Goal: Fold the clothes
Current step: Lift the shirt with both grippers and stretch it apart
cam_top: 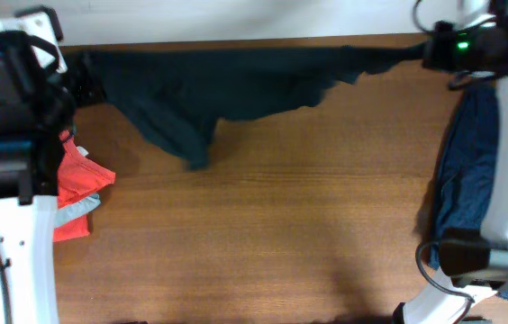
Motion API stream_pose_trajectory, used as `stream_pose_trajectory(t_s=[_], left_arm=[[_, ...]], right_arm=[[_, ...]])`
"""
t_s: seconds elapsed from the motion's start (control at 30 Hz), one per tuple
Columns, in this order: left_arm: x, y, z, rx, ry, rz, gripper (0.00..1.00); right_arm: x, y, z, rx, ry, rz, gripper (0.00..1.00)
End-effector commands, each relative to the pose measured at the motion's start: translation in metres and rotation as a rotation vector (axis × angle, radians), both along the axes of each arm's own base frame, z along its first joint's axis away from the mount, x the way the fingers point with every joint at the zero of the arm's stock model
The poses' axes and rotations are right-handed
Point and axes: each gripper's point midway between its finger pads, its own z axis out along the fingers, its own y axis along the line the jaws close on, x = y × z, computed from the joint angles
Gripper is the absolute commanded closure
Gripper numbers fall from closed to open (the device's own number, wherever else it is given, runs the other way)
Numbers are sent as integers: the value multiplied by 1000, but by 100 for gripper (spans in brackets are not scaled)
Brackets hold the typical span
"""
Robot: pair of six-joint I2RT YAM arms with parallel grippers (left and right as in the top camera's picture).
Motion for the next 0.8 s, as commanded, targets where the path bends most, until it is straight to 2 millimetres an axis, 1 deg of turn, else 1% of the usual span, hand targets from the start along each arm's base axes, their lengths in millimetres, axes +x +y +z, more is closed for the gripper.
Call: stream_pose_trajectory(t_s=[0.0, 0.03, 0.07, 0.1, 0.13, 0.2, 0.27, 0.33, 0.4, 0.47, 0.57, 0.6, 0.63, 0.67, 0.73, 0.77], left_arm=[[-13, 4, 61, 24, -143, -5, 100], [-16, 2, 70, 23, -162, -11, 100], [-19, -1, 79, 19, -181, -26, 100], [-26, -11, 96, 4, -217, -76, 100], [-30, -17, 103, -6, -235, -109, 100], [-38, -32, 119, -27, -276, -189, 100], [-48, -41, 132, -36, -310, -235, 100], [-56, -42, 140, -31, -332, -237, 99], [-62, -42, 144, -30, -341, -238, 100], [-64, -43, 141, -32, -330, -239, 100], [-57, -42, 128, -43, -282, -237, 100], [-52, -42, 121, -48, -257, -236, 100], [-44, -41, 110, -56, -221, -236, 100], [-39, -42, 104, -61, -200, -237, 100], [-20, -43, 81, -83, -132, -253, 100], [-11, -43, 71, -91, -103, -254, 100]], right_arm=[[-20, -21, 43, -54, -92, -37, 96], [-28, -21, 59, -63, -128, -39, 96], [-33, -21, 68, -67, -149, -42, 96], [-48, -18, 88, -75, -199, -42, 96], [-55, -17, 97, -79, -223, -43, 96], [-67, -14, 110, -85, -256, -43, 96], [-77, -12, 120, -90, -285, -44, 96], [-84, -12, 126, -99, -303, -42, 96], [-85, -11, 128, -112, -306, -30, 96], [-82, -12, 124, -109, -296, -29, 96], [-71, -13, 111, -104, -257, -25, 96], [-66, -14, 105, -100, -239, -24, 96], [-58, -16, 95, -95, -209, -23, 96], [-54, -17, 90, -93, -194, -23, 96], [-37, -20, 67, -82, -130, -19, 96], [-32, -21, 59, -84, -111, -11, 96]])
